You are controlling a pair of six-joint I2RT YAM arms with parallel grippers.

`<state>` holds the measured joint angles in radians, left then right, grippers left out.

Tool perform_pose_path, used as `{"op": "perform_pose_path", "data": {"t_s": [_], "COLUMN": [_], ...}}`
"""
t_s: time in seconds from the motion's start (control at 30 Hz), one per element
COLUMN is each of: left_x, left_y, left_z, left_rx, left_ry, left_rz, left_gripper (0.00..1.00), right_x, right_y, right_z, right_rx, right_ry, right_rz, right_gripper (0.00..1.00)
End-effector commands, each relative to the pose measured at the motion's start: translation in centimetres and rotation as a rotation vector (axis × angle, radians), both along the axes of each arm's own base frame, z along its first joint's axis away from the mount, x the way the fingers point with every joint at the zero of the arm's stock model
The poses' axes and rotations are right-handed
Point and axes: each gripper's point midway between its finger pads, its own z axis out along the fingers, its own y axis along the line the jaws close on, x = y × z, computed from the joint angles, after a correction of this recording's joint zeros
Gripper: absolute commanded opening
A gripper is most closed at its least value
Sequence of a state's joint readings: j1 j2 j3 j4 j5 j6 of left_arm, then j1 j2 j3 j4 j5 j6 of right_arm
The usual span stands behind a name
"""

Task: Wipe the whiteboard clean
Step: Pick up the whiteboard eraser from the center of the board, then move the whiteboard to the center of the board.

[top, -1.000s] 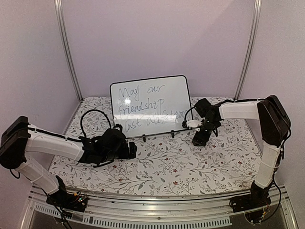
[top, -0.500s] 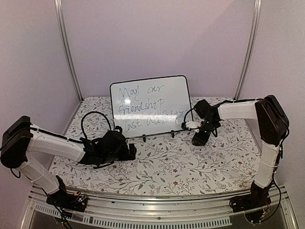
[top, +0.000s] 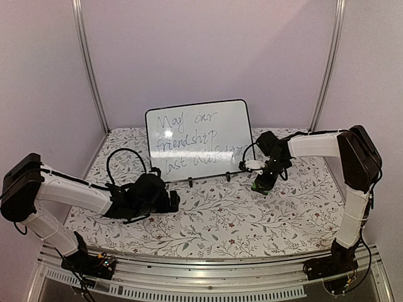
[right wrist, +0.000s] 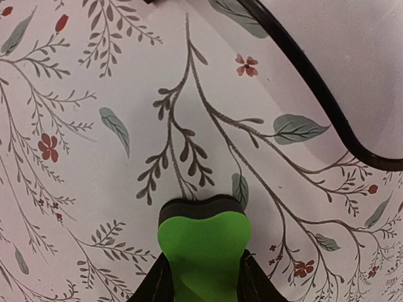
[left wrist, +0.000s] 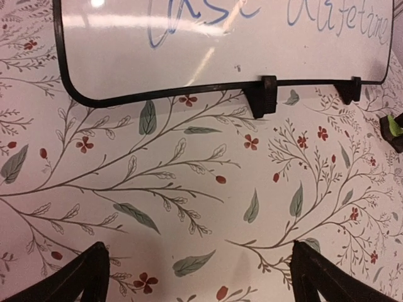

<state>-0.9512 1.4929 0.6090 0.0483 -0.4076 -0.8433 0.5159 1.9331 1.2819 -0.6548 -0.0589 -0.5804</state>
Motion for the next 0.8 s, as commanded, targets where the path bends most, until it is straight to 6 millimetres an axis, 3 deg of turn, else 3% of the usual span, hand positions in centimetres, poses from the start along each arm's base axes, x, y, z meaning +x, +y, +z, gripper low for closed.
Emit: {"op": "perform_pose_path", "data": {"t_s": [0.0,0.2,0.4,0.53,0.63,0.77], "left_x": [-0.4,-0.4,-0.8,-2.6,-5.3,-7.5], "left_y": [-0.2,-1.5,-4.2,-6.8,-8.4,-9.7], "left_z": [-0.3,1.6,6.2,11.6,15.4,18.0], "left_rx": [-0.014,-0.063,-0.174,-0.318,-0.399,-0.432], "left_ry": [-0.005,-0.075,-0.211,-0.393,-0.532,-0.63], "left_rz": [-0.016,-0.103,-0.262,-0.474,-0.682,-0.852], "left_gripper": [1.0,1.0,1.0,1.0,1.0,1.0], "right_x": [0.3,0.4,0.0,-1.7,-3.7,-7.5], "right_y": [0.4,2.2,4.2,6.3,7.9,9.7], "right_z": [1.6,4.8,10.0,14.1,17.7,22.4], "right_rx": [0.038,0.138,0.298,0.464,0.617,0.831], "right_ry": [-0.01,-0.018,-0.052,-0.051,-0.052,-0.05], "right_rz": [-0.007,-0.01,-0.013,0.01,0.061,0.159], "right_gripper": [0.32,0.31,0.29,0.3,0.3,0.3]}}
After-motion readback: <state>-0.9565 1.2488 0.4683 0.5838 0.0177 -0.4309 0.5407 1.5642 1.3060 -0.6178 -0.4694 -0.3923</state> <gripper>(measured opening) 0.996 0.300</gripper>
